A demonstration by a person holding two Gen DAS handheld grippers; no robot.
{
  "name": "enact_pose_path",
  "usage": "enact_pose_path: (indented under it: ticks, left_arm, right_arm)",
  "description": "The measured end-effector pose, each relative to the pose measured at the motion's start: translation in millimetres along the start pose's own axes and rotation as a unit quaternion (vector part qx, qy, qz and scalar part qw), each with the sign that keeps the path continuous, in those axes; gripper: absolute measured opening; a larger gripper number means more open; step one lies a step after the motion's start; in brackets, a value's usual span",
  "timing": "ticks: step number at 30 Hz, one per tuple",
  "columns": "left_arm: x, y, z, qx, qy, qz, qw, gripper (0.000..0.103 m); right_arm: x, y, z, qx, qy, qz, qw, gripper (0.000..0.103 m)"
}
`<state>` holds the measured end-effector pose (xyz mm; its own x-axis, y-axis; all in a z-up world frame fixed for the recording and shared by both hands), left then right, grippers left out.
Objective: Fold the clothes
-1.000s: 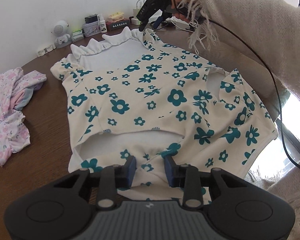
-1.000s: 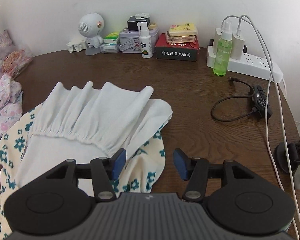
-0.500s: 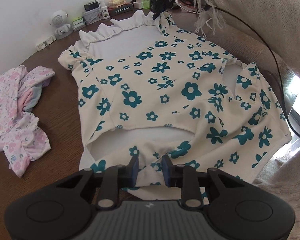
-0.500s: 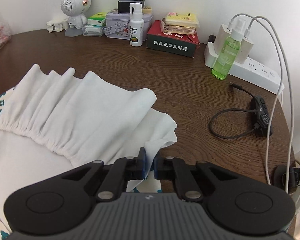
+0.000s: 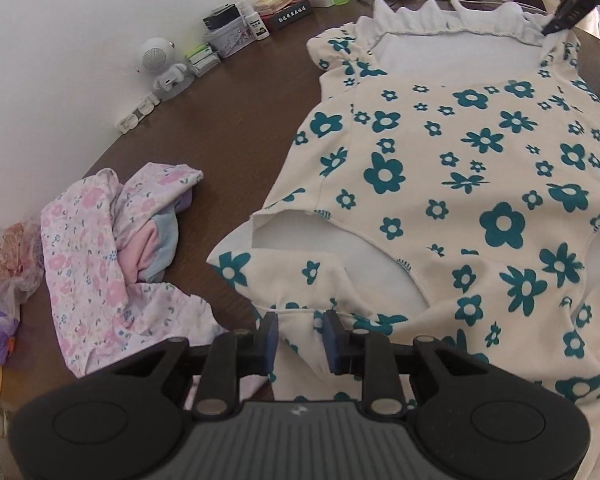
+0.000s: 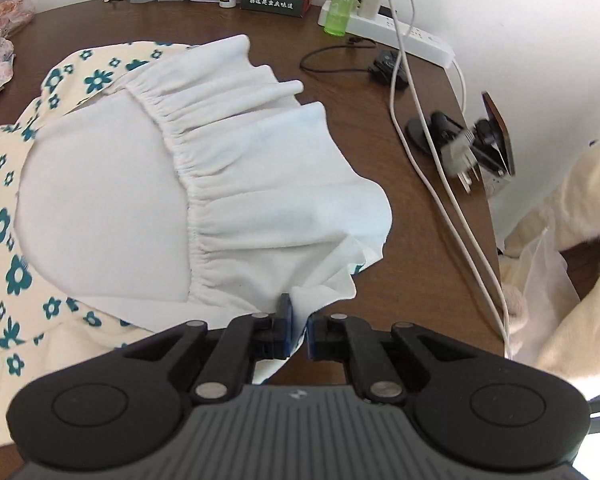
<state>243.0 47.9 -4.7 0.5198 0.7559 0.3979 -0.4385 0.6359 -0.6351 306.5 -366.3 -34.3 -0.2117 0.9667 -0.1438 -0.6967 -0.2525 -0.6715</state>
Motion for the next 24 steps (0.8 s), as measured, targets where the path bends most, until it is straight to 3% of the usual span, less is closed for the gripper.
enact_pose_path:
  ticks: [4,9,11,13,16,19,24]
  left_arm:
    - [5.9,-19.0,-27.3,-0.017,-0.004,-0.028,0.9995,0.021]
    - [13.1,-36.2,-52.9,-0.025,-0.019,-0.028,0.9991,0.019]
    - [19.1,-39.0,-48.4,-0.025,-0.019,-0.005,0.9995,0.023]
    - [28.0,-40.5,-27.6,-0.055,-0.015,0.041,0.9976,0.024]
    - [20.9,-27.0,-8.6,-0.061,-0.012,0.084,0.9946,0.04]
    - [12.4,-12.4,9.3,-0.064,-0.011,0.124,0.9901,0.04]
    - [-1.7,11.7,39.3,-0.07,-0.008,0.192,0.979,0.039]
  right_arm:
    - [-3.5,44.9,41.3,-0.005,0.001,-0.035,0.999,0.006]
    - [6.0,73.9,72.5,-0.013,-0.011,-0.059,0.998,0.007]
    - [10.5,79.6,84.0,-0.017,-0.02,-0.067,0.997,0.008]
    - [10.3,79.8,99.4,-0.029,-0.034,-0.084,0.995,0.013]
    - [4.9,71.6,127.8,-0.069,-0.06,-0.104,0.99,0.024]
    - [-1.6,57.7,142.7,-0.113,-0.069,-0.097,0.986,0.036]
    - [-4.7,36.9,111.6,-0.13,-0.062,-0.066,0.987,0.037]
Point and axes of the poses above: each gripper's, at about its wrist camera, not at the fingertips, and z roughly against the way its jaws point, x to its left, y to its underside, the point moved 4 cm from there along -z, roughly the way its jaws point, and after that the axes turned 15 degrees about -x, right-handed, at the moved point
